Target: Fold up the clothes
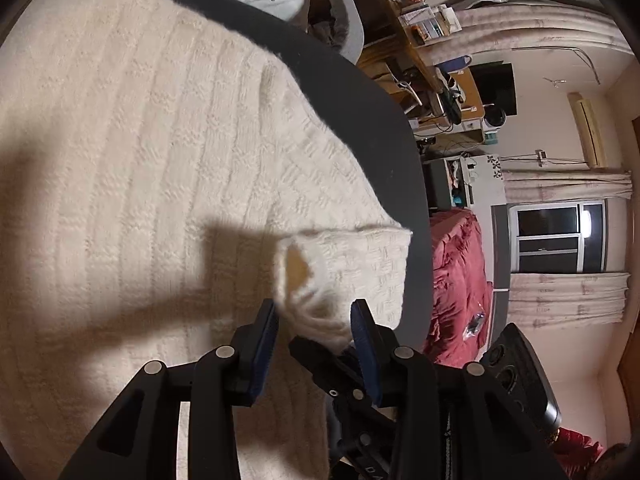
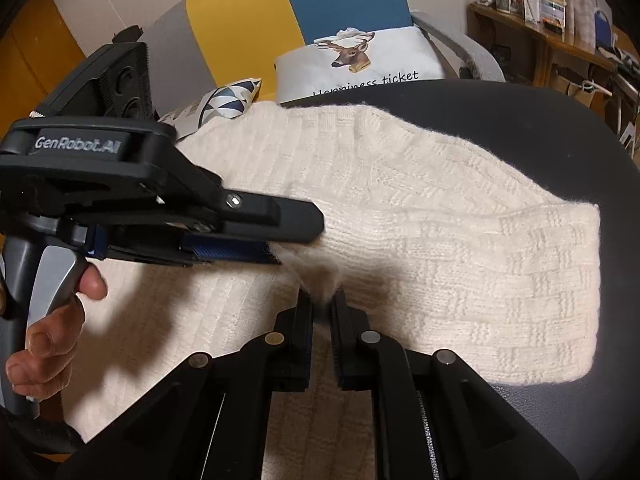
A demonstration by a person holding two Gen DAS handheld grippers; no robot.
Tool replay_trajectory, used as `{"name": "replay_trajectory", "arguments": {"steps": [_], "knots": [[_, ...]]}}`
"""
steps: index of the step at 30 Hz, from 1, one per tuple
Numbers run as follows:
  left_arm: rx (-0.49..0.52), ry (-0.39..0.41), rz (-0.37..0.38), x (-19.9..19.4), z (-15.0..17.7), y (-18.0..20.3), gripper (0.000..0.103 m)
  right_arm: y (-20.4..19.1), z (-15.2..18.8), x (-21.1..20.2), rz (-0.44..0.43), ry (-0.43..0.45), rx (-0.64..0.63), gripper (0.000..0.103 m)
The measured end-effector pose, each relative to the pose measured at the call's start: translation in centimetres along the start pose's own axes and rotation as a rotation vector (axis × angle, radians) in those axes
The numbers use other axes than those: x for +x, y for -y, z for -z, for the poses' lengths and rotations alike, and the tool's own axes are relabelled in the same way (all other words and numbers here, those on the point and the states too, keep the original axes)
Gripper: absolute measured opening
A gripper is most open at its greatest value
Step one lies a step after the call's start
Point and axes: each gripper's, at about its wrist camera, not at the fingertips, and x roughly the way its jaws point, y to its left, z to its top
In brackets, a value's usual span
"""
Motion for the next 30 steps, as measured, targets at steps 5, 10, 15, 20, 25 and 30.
{"name": "replay_trajectory", "arguments": {"steps": [5, 10, 15, 20, 25, 30], "knots": [[0.011, 0.03, -0.06, 0.4, 0.2, 0.3, 0.005, -0.2, 0.2, 0.3, 0.029, 0.003, -0.013, 0.013], [0.061, 0.061, -0.117, 0.1, 0.5, 0.9, 0.006, 1.7, 2.6, -1.9, 0.013, 0.068, 0.102, 0.054], [0.121, 0.097, -0.129, -0.7, 0.6, 1.6, 0.006, 5.6, 8.0, -5.2, -0.148, 0.182, 0.374, 0.054], [0.152, 0.144, -0.043, -2.4, 0.7, 3.7, 0.006, 10.2, 12.2, -6.7, -0.443, 0.31, 0.711, 0.059], [0.199, 0.176, -0.017, -4.1, 0.1, 6.9, 0.006, 12.8, 13.4, -7.1, -0.548, 0.421, 0.91, 0.07], [0.225, 0.193, 0.004, -5.2, -0.3, 8.7, 0.006, 14.1, 12.8, -6.7, -0.547, 0.448, 0.997, 0.071]]}}
